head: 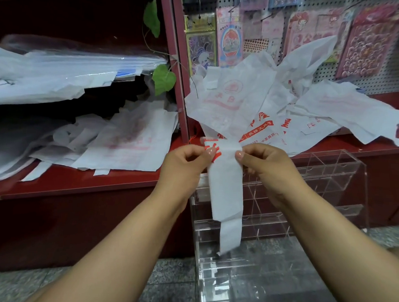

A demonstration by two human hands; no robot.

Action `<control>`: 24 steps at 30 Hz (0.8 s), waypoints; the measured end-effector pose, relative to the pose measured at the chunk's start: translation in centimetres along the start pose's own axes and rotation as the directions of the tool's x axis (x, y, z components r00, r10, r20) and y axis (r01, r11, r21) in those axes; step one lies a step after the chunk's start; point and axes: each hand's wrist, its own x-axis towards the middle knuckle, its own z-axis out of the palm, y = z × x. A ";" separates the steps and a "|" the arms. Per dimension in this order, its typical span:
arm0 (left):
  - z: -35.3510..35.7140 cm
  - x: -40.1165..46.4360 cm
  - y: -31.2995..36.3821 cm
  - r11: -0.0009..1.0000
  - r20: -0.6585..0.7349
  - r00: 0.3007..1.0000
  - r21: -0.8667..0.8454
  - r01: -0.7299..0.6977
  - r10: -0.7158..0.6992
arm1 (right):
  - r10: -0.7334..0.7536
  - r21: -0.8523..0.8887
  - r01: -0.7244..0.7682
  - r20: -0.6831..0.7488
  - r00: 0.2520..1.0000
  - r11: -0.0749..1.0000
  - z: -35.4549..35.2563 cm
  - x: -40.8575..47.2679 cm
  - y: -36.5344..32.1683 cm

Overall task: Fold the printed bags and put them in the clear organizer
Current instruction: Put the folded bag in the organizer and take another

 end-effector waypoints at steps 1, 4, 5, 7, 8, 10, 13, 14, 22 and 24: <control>0.1 0.0 0.0 0.998 -0.028 0.998 0.036 -0.054 0.055 | -0.009 0.003 0.009 -0.003 1.000 1.000 -0.1 0.0 -0.1; -0.1 0.2 0.0 0.956 -0.049 0.981 0.238 -0.173 0.190 | -0.016 0.029 0.017 -0.011 1.000 0.999 -0.2 0.0 -0.4; -0.2 0.2 0.1 0.934 -0.008 0.975 0.290 -0.210 0.222 | -0.014 0.041 0.015 -0.013 1.000 0.999 -0.2 0.0 -0.4; -0.3 0.2 0.2 0.939 0.074 0.971 0.244 -0.240 0.229 | -0.011 0.050 0.013 -0.027 1.000 0.999 -0.2 0.1 -0.3; -0.3 0.0 0.2 0.962 0.096 0.975 0.172 -0.213 0.199 | -0.010 0.050 0.012 -0.039 0.999 0.999 -0.2 0.1 -0.3; -0.1 -0.3 0.5 0.992 0.096 0.990 0.061 -0.109 0.103 | -0.010 0.062 0.014 -0.063 0.998 0.998 -0.2 0.2 -0.2; 0.1 -0.4 0.6 0.998 0.120 0.993 -0.060 0.021 -0.014 | -0.022 0.061 0.024 -0.032 0.999 0.998 -0.2 0.0 -0.1; 0.2 -0.4 0.7 0.994 0.139 0.990 -0.094 0.050 -0.036 | -0.018 0.046 0.018 -0.008 1.000 0.999 -0.2 -0.1 -0.1; 0.5 -0.4 -0.1 0.932 0.215 0.973 -0.327 0.158 -0.089 | 0.039 -0.045 -0.039 0.005 0.999 0.998 -0.1 0.1 1.0; 0.8 -0.5 -0.3 0.929 0.180 0.979 -0.334 0.155 -0.099 | 0.043 -0.047 -0.042 0.004 0.999 0.998 0.0 0.1 1.2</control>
